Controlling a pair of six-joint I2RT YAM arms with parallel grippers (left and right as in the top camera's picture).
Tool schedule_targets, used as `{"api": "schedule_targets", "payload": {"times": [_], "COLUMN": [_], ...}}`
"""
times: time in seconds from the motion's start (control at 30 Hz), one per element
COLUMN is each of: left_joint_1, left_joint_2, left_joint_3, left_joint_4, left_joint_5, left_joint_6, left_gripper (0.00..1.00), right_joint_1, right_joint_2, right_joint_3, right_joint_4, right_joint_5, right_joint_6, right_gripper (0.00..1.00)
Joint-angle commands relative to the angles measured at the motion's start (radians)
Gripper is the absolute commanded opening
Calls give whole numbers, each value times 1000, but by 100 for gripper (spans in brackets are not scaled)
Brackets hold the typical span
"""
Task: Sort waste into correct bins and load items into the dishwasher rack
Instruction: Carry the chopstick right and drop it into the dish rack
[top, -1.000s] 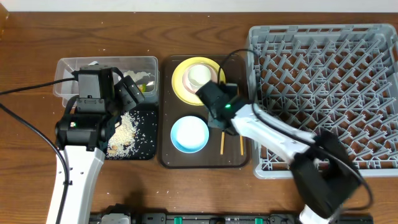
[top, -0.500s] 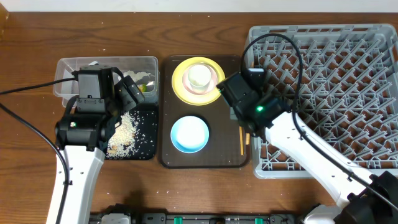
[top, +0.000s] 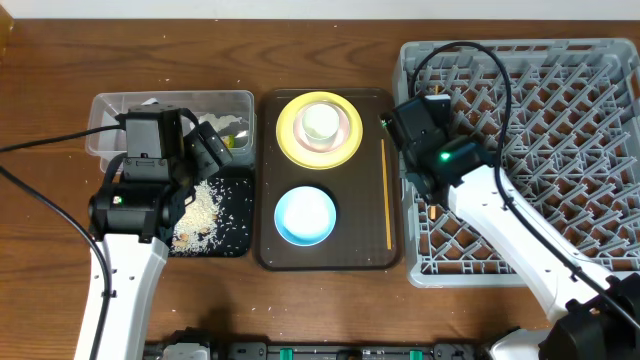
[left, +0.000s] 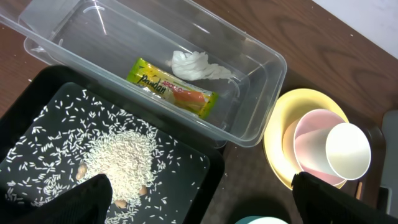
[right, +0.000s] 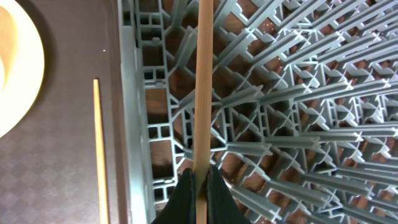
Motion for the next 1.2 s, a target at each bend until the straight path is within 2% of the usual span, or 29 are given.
{"api": "schedule_targets", "payload": {"times": [0.0, 0.33, 0.5, 0.67, 0.8, 1.17], "left_joint_1": [4, 4, 4, 4, 4, 4], "left_joint_2": [-4, -4, -4, -4, -4, -4], "left_joint_3": [13, 13, 13, 13, 13, 13], "left_joint_4": [0, 0, 0, 0, 0, 0], "left_joint_5": [-5, -5, -5, -5, -5, -5], "left_joint_6": [6, 6, 6, 6, 6, 6], "left_gripper": [95, 95, 95, 95, 95, 95], "right_joint_1": [-24, -27, -27, -27, -27, -26], "right_joint_2": [-2, 37, 42, 42, 42, 42], "right_joint_3": [-5, -5, -5, -5, -5, -5], "right_joint_4": [13, 43, 47, 47, 47, 139], "right_joint_5": [-21, -34, -34, -34, -42, -316], "right_joint_6": [-55, -69, -69, -69, -68, -35], "right_gripper": [1, 2, 6, 24, 28, 29]}}
